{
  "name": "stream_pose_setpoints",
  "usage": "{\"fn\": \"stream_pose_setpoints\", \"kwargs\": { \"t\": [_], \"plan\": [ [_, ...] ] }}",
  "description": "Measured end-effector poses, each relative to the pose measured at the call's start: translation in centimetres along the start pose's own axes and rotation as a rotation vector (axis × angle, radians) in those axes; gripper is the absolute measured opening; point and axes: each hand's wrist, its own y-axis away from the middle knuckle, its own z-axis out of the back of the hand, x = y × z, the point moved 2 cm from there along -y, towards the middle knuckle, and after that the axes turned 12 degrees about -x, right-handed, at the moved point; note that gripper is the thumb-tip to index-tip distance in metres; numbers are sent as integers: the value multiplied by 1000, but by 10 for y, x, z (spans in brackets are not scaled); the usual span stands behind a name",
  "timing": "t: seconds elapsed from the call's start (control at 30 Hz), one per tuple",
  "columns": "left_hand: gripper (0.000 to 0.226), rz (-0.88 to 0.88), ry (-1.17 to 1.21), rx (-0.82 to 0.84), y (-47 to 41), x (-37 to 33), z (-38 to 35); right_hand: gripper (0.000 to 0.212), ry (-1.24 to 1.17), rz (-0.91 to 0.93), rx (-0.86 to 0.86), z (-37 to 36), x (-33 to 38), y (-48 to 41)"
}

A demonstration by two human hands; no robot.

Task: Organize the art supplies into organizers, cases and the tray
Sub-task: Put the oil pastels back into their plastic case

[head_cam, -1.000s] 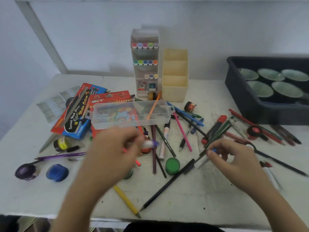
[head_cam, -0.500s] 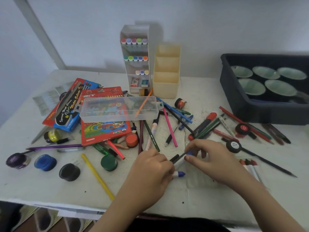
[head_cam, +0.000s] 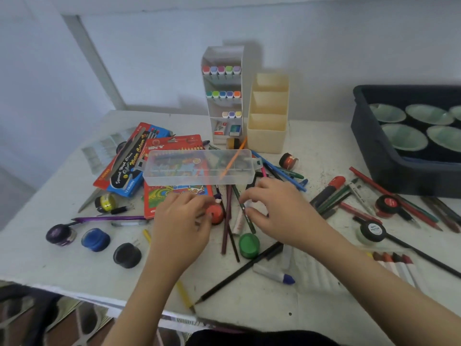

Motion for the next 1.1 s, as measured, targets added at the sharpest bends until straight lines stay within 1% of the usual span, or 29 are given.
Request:
{"fn": "stream_pose_setpoints", "kwargs": {
  "t": [0.1,0.2,0.27,0.4,0.47,0.67,0.87,1.03,1.1],
  "plan": [
    [30,23,-55,30,-4,16,-7,29,61,57,50,-19,14,-27],
    [34,-51,-114,46,-12,20,-10,29,155,89,74,-30,20,-42],
    [38,-98,-126,60,-20,23,-9,27,165,90,102,-37,22,-48],
    [35,-161,-92,121,-32,33,-6,23,133,74,112,-42,25,-57],
    [41,-172,-80,145,-35,40,-6,19,137,74,106,-43,25,-60],
    [46,-159,-82,25,-40,54,-7,10,145,72,59,-49,25,-60],
    [47,-162,-63,-7,-46,65,-7,6,109,70,52,-51,22,-59],
    [40,-110,28,-3,-47,73,-5,12,126,67,63,-51,20,-59],
    [42,-62,74,-9,-46,76,-1,15,130,62,68,-51,20,-60]
  ]
}}
